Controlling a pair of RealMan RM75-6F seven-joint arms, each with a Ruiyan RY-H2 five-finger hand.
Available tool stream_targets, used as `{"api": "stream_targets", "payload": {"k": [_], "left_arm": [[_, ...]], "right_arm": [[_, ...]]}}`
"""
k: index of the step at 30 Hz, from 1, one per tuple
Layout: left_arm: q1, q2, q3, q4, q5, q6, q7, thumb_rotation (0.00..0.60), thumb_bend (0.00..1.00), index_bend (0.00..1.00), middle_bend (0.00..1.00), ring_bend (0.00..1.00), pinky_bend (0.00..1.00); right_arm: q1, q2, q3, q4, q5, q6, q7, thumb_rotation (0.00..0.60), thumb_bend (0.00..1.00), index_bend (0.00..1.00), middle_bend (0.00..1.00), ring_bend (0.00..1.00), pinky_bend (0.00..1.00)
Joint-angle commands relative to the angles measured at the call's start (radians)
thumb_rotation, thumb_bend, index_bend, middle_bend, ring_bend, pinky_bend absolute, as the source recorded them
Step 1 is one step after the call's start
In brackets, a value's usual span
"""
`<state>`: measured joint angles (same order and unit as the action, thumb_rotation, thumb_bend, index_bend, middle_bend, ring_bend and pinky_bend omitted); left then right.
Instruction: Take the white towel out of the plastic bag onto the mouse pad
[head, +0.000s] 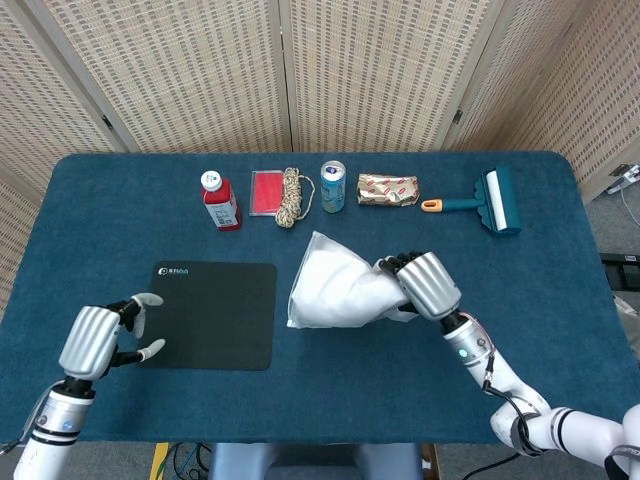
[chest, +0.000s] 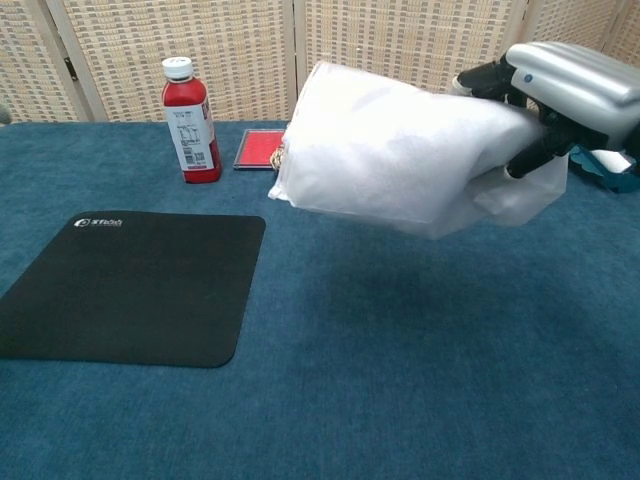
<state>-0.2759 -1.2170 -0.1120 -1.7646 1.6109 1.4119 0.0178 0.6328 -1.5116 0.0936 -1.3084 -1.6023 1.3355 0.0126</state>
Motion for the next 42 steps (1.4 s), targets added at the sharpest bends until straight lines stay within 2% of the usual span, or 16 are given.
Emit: {"api": "stream_targets", "payload": {"k": [1,10,17,30,42], "left_arm": [[-0.041,0.005,-0.026,-0.041,0.003,-0.036,0.013,0.6,0.0,0.39,0.86,0.75,1.0],[-0.141,-0.023,-0.086,-0.097,-0.025,-0.113,0.069,0.6,0.0,0.37,1.0,0.86,1.0],[-0.191,-0.028,-0.099,-0.148,-0.043,-0.16,0.085,0.6,0.0,0.39,1.0,0.89,1.0],[-0.25,-0.013,-0.112,-0.22,-0.161,-0.242,0.15,0.6,0.0,0.41,1.0,0.88,1.0],[-0.277,-0.034,-0.117,-0.25,-0.153,-0.227,0.121,0.6,0.0,0.32,1.0,0.88,1.0]], "right_arm": [[-0.006,-0.011,0.002,0.011,-0.028,0.03,0.007,0.6,0.64,0.5,0.65,0.61,0.72],[-0.008,-0.04,-0.013,0.05,-0.112,0.096,0.011,0.6,0.63,0.5,0.65,0.61,0.72],[0.002,-0.067,-0.003,0.091,-0.152,0.133,-0.003,0.6,0.63,0.5,0.65,0.61,0.72],[0.038,-0.129,0.033,0.147,-0.174,0.175,0.03,0.6,0.63,0.5,0.65,0.61,0.72],[0.061,-0.166,0.051,0.17,-0.165,0.178,0.041,0.6,0.63,0.5,0.65,0.61,0.72]]}}
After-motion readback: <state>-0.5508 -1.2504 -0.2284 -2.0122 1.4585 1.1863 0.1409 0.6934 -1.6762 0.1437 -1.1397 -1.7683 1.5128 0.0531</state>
